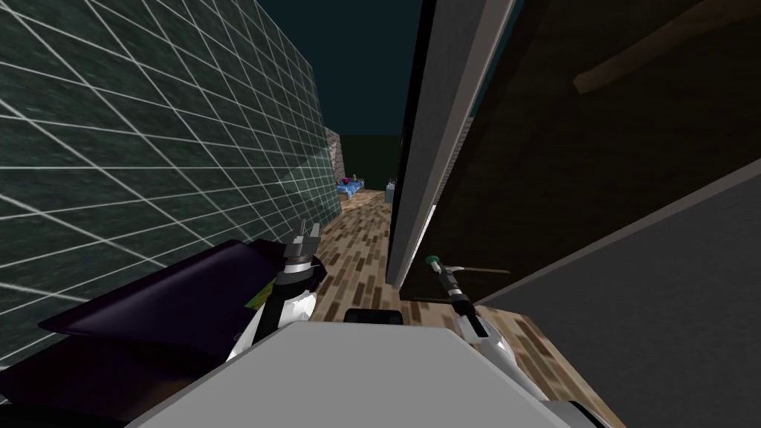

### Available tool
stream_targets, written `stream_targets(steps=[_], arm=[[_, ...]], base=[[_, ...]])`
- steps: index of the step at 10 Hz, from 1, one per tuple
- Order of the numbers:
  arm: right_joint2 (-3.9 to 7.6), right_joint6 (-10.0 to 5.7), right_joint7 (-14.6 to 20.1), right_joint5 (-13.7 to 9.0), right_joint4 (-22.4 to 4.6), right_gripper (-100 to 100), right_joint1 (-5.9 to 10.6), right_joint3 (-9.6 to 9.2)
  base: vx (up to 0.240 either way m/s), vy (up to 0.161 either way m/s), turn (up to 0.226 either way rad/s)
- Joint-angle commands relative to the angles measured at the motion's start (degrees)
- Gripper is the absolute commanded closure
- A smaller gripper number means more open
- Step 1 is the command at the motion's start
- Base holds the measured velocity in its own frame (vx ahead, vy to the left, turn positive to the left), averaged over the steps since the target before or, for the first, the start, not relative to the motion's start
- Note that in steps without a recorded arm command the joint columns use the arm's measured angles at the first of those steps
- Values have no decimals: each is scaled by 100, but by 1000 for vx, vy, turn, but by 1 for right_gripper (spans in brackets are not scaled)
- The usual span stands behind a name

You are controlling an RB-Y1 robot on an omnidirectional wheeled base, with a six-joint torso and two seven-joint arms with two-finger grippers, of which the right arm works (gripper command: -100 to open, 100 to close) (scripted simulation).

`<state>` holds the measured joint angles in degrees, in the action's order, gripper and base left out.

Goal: Pull the door open

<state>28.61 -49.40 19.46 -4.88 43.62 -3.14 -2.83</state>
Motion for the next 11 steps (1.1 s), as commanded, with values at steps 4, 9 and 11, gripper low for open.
stream_targets(steps=[4,9,11], arm=[[187,-240,209,50,30,100,-166,-145],[424,-813,428,69,-128,100,-449,-281],[495,-977,487,73,-172,100,-527,-315]], base=[[-184,-67,104],[-185,-76,171],[-172,-85,120]])
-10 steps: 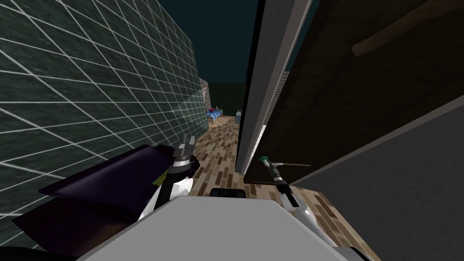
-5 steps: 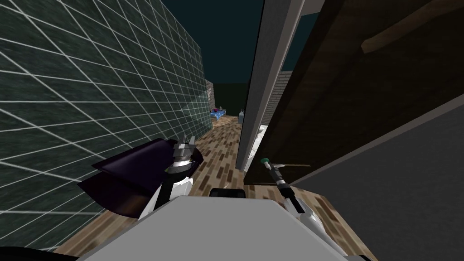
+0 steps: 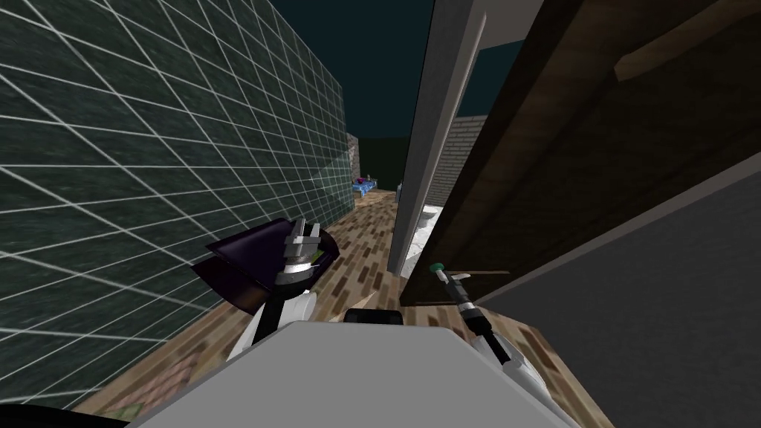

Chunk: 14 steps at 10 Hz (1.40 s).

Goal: Pull the door open

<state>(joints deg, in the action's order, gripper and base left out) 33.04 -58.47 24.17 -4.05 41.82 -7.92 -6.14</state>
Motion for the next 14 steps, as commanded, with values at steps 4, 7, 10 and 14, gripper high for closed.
stream_targets(steps=[4,7,10,14], arm=[[104,-390,117,21,-222,100,-79,-81],[174,-569,167,30,-309,100,-123,-109],[260,-791,228,41,-416,100,-177,-144],[272,-935,261,51,-462,100,-251,-199]], base=[[-155,-62,130],[-208,-92,175],[-243,-98,181],[-172,-60,128]])
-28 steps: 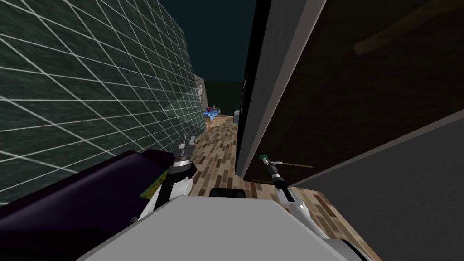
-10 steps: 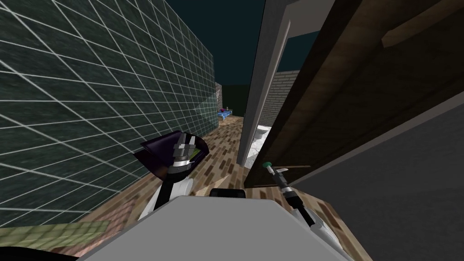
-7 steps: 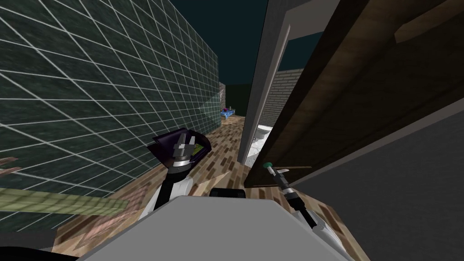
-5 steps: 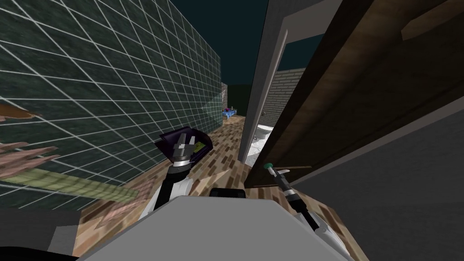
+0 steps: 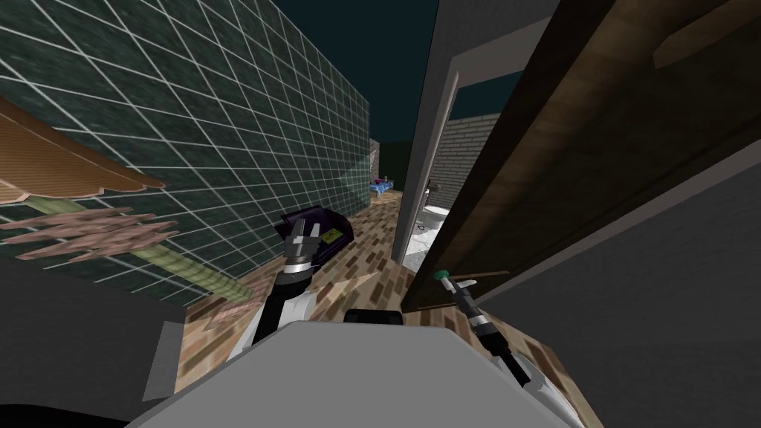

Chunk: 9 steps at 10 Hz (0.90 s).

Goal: Pull the door open

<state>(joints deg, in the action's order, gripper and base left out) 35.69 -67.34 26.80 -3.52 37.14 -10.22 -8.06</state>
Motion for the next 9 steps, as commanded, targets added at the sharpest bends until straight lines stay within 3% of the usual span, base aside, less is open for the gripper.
stream_targets(steps=[1,9], arm=[[14,-72,1,-4,-10,100,-25,-9],[133,-518,53,-46,-308,100,-109,-52]], base=[[-225,-84,188],[-203,-90,166]])
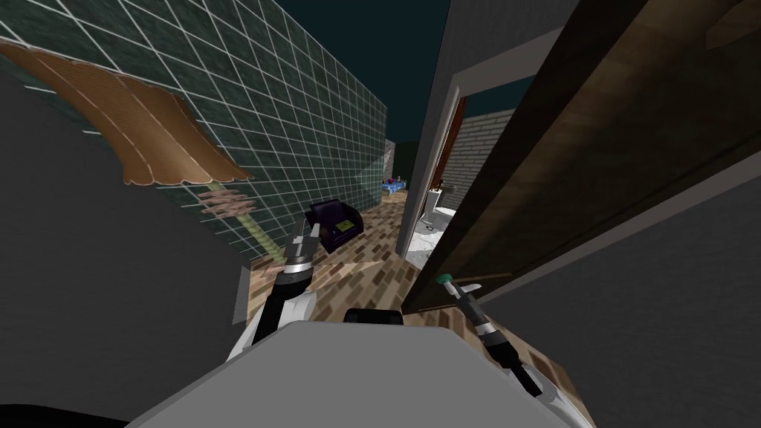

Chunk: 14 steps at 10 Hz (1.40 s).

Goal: Pull the door open

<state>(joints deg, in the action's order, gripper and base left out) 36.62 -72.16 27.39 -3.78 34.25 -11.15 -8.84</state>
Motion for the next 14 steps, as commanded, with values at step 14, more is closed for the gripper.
stream_targets(steps=[14], arm=[[172,-729,-15,274,119,100,-308,-368]], base=[[-130,-80,80]])
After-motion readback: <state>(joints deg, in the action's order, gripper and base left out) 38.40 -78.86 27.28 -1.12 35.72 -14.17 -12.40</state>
